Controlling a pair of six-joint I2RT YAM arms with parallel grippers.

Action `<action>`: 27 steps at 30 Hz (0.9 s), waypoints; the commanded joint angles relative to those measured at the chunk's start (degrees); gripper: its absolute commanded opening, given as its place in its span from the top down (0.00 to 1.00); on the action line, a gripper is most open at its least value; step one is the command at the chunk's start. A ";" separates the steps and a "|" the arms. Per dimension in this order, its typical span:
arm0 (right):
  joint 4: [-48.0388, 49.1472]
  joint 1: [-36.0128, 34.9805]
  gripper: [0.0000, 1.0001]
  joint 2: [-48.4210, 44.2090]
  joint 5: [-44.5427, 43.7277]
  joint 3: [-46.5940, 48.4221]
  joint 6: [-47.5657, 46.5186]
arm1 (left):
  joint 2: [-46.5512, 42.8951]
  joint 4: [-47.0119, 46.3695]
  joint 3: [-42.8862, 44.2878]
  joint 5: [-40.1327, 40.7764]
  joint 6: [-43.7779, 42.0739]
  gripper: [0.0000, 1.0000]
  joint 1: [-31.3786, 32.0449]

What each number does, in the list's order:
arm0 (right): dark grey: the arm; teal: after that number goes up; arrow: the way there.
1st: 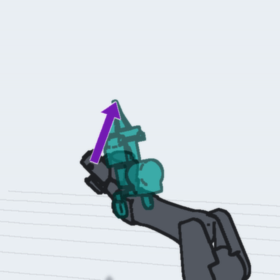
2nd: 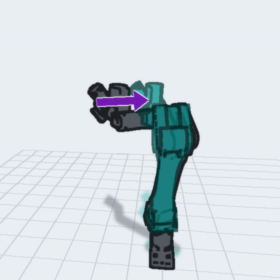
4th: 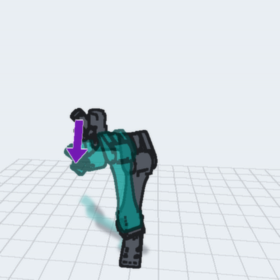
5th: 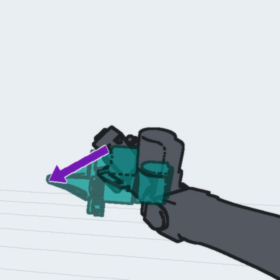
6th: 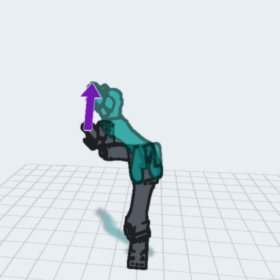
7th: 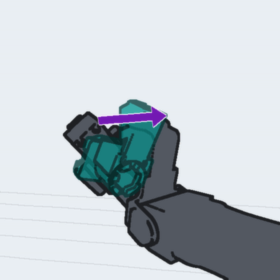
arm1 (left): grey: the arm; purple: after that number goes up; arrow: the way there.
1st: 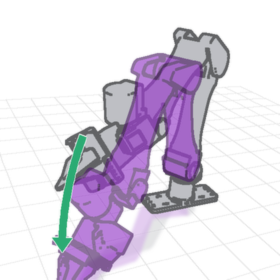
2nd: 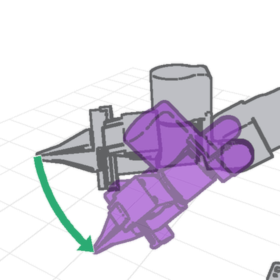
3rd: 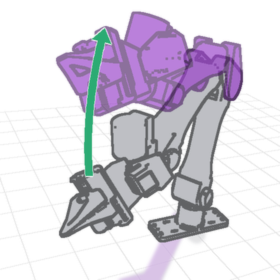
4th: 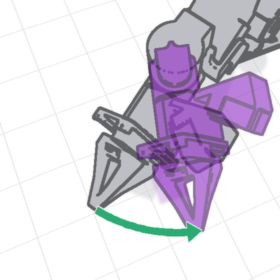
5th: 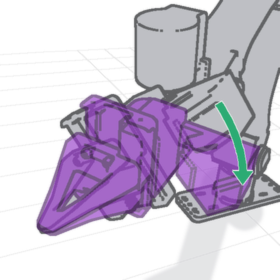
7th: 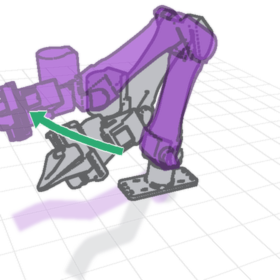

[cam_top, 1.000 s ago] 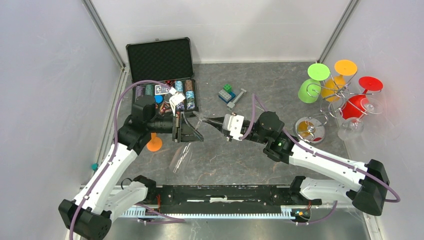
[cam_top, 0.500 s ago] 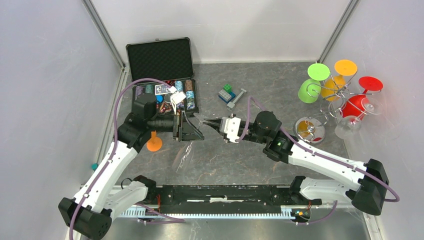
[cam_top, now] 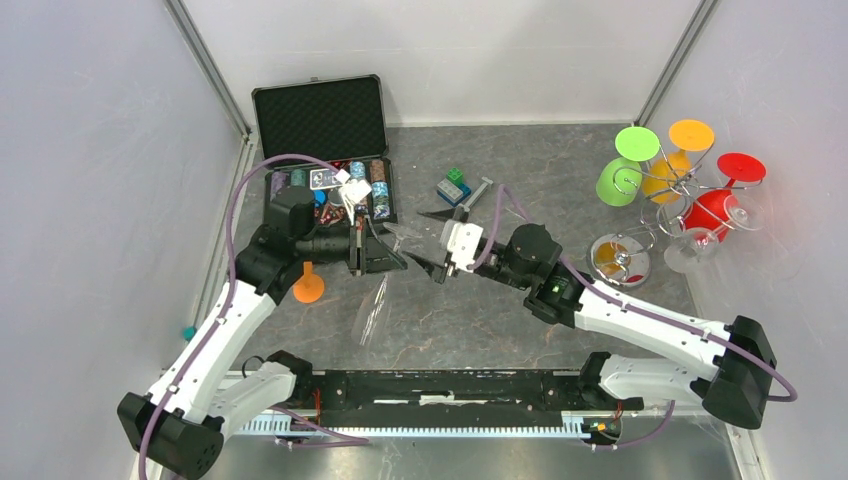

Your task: Take the wine glass off the wine glass rack

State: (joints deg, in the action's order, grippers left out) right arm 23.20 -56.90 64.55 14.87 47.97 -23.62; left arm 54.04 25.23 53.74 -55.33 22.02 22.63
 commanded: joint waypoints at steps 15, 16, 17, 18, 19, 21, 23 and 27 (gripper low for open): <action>12.04 -0.44 0.26 -4.69 -21.94 -5.71 51.83 | -3.07 -28.78 -0.99 48.94 33.34 0.98 -11.82; 13.86 -0.40 0.26 -5.24 -23.33 -6.87 56.45 | -4.15 -31.10 -2.10 50.93 34.18 0.98 -11.81; 18.48 -0.40 0.26 -5.56 -23.72 -9.21 60.67 | -5.19 -33.67 -3.17 52.86 35.56 0.98 -11.82; 22.69 -0.40 0.26 -5.41 -23.96 -11.18 63.83 | -6.01 -35.37 -4.47 54.45 37.30 0.98 -11.82; 25.09 -0.40 0.26 -4.78 -24.01 -11.57 66.75 | -6.92 -37.61 -5.60 55.09 38.67 0.98 -11.82; 25.80 -0.36 0.25 -2.89 -23.08 -10.12 70.25 | -8.06 -40.62 -7.46 58.07 41.17 0.98 -11.82; 29.21 -0.40 0.26 -0.42 -21.08 -9.06 73.67 | -8.89 -42.39 -8.47 59.55 43.01 0.98 -11.82; 39.34 -0.40 0.32 5.89 -16.36 -6.83 80.27 | -9.62 -45.01 -8.45 62.31 43.96 0.98 -11.82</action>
State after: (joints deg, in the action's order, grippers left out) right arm 49.71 -57.01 65.82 -5.98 37.28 45.25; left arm 45.45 -11.07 44.95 0.97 61.08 10.94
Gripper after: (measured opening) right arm 0.700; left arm 0.110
